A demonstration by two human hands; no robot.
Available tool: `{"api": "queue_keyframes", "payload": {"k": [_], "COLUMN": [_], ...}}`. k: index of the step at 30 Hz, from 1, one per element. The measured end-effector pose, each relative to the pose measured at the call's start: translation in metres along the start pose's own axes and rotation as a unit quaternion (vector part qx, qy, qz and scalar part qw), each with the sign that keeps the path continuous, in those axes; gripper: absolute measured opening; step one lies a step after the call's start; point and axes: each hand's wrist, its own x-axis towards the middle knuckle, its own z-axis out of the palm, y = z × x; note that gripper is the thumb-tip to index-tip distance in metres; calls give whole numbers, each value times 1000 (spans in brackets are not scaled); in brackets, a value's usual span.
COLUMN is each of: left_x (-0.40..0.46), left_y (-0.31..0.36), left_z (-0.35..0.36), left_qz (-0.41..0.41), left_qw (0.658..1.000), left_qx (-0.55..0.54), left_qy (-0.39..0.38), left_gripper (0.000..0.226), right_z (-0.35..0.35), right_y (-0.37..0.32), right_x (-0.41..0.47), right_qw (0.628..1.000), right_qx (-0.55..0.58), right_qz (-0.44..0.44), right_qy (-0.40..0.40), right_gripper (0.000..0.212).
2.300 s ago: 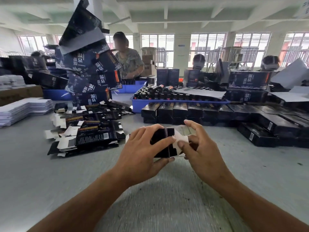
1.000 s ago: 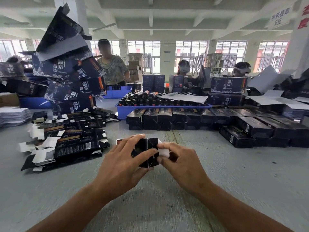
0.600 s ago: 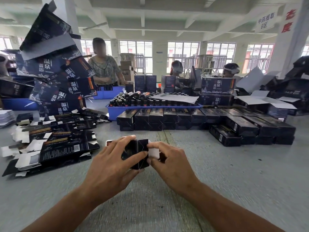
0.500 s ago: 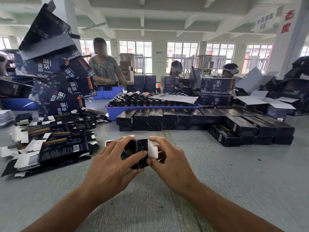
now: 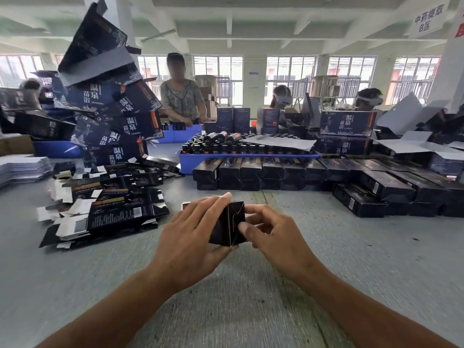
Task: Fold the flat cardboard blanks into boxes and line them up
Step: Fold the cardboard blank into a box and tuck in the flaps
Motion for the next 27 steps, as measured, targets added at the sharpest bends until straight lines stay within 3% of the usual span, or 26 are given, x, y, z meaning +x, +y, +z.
{"api": "queue_keyframes", "payload": {"k": [12,21,27], "left_x": [0,1,0], "left_y": [0,3,2], "left_z": [4,4,3], "left_qz": [21,11,17], "left_qw": [1000,1000,999], "left_qx": [-7,-23,-23], "left_qy": [21,15,18], "left_gripper": [87,88,88], "right_z": [-2,4,2], "right_y": [-2,-1,-1], "right_x": [0,-2,-2], "right_qw": [998,998,999], "right_qx": [66,-4,6], "right_qz": [11,-8,-11], "right_qy": [14,67,45], "right_gripper": [6,8,12]}}
